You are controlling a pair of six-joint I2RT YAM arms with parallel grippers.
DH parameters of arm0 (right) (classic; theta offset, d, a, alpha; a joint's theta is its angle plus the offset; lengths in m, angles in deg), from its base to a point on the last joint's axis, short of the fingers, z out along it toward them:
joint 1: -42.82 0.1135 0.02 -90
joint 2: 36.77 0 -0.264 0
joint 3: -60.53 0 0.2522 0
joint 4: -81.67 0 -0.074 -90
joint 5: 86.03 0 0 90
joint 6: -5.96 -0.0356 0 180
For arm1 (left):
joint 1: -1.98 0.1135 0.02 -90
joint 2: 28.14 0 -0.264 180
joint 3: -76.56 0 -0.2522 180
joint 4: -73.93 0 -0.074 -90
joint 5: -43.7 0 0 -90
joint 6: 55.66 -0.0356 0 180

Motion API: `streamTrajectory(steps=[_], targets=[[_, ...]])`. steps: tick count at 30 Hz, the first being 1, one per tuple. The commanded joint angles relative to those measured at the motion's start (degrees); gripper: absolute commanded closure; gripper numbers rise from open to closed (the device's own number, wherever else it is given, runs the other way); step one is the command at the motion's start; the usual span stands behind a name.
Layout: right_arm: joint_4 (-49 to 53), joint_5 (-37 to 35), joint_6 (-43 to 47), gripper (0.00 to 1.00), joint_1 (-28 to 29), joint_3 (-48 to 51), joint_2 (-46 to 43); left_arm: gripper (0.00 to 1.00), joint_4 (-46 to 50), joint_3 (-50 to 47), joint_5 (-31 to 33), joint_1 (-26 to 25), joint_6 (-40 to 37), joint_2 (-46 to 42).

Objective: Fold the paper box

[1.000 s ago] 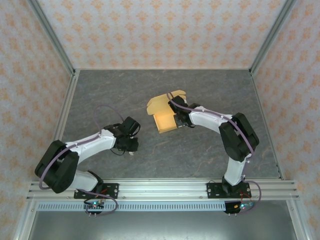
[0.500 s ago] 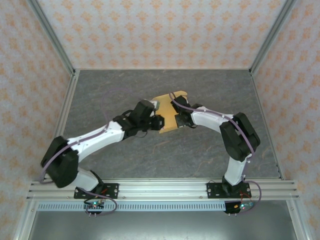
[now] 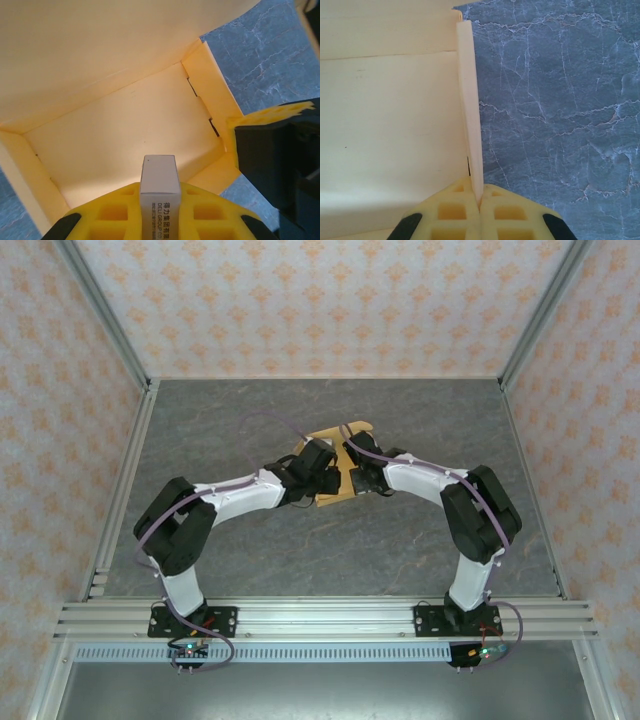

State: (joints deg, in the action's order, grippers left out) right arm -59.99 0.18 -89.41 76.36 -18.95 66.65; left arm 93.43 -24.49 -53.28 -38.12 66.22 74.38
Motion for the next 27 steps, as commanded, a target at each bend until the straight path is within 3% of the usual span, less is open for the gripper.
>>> streamTrajectory(steps=[1,10,20,27], targets=[[-0.32,-0.42,-0.74,1.00,-0.31,0.76,-1.28,0.87,-5.61,0.41,2.22,0.02,1.36,1.46],[-0.19,-0.33,-0.67,1.00,-0.33,0.57,-1.07,0.84,-5.85,2.56,3.73,-0.03,-0.81,6.13],[-0.18,-0.08,-0.49,1.00,-0.39,0.67,-1.18,0.63,-1.19,3.63,9.53,0.15,-4.41,4.59],[-0.16,-0.50,-0.43,1.00,-0.24,0.85,-1.11,0.62,-1.12,2.22,6.02,0.03,-4.14,2.32]])
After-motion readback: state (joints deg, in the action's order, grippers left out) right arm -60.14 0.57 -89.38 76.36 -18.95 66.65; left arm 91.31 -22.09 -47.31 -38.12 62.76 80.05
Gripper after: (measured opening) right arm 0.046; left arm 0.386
